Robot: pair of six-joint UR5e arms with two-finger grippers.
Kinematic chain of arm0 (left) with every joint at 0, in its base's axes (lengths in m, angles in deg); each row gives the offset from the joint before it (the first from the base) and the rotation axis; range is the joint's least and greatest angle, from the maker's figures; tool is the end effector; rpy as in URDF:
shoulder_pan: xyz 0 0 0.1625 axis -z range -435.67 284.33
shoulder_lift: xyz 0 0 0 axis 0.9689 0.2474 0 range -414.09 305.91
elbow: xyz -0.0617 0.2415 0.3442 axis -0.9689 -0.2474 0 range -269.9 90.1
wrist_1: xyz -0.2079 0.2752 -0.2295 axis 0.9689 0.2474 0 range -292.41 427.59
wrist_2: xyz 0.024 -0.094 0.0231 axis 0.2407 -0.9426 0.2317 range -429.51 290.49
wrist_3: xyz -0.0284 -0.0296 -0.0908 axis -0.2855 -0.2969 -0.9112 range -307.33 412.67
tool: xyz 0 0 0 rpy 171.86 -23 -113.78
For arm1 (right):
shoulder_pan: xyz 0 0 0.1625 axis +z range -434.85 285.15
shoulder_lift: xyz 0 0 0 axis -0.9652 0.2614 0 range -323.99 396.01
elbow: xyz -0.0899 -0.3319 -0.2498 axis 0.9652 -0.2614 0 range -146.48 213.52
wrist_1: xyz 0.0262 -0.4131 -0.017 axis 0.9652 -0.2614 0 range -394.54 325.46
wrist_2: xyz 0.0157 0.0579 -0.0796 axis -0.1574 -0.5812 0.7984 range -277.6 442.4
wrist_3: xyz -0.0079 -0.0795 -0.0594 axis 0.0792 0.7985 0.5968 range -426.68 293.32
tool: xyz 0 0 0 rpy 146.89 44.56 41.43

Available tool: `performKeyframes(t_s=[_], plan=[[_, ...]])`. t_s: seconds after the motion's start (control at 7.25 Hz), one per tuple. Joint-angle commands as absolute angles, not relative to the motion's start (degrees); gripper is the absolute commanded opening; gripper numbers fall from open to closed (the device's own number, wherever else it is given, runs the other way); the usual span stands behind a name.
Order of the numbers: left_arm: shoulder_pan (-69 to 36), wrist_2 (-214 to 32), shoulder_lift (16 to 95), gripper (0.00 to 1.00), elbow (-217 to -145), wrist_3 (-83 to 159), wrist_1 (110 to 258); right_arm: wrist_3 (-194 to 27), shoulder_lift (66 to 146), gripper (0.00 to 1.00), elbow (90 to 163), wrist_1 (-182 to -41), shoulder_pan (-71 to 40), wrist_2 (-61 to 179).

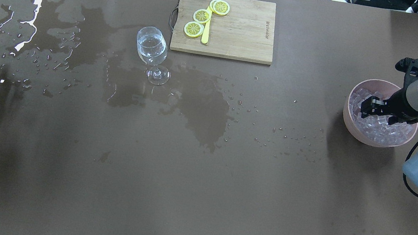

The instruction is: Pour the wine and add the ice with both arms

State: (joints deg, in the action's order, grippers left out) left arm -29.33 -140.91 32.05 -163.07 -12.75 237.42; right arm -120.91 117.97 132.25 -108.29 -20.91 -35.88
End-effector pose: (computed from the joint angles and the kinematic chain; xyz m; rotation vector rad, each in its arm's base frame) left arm 0.2053 -0.4545 0.6879 0.8430 0.6691 -0.5103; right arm -0.2638 -0.5084 0.4895 0.0579 -0.7385 0.1603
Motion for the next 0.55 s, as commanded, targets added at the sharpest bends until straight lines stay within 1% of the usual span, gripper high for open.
performKeyframes(t_s=[0.0,0.14,0.28,0.41], plan=[[-28.9,-140.7,32.3,0.84,-162.7,-12.8,237.6,-120.7,119.1,0.57,131.0,-105.7,-21.0,-35.8],[-28.9,-140.4,32.4,0.84,-162.6,-12.9,238.5,-120.7,119.2,0.44,129.9,-104.3,-21.0,-35.8],[-29.0,-139.0,32.4,0.84,-162.6,-13.1,239.1,-120.7,119.2,0.37,129.8,-104.1,-20.9,-35.8],[-29.3,-137.5,32.6,0.84,-162.2,-13.3,239.1,-120.7,119.2,0.33,129.8,-104.1,-20.9,-35.7]])
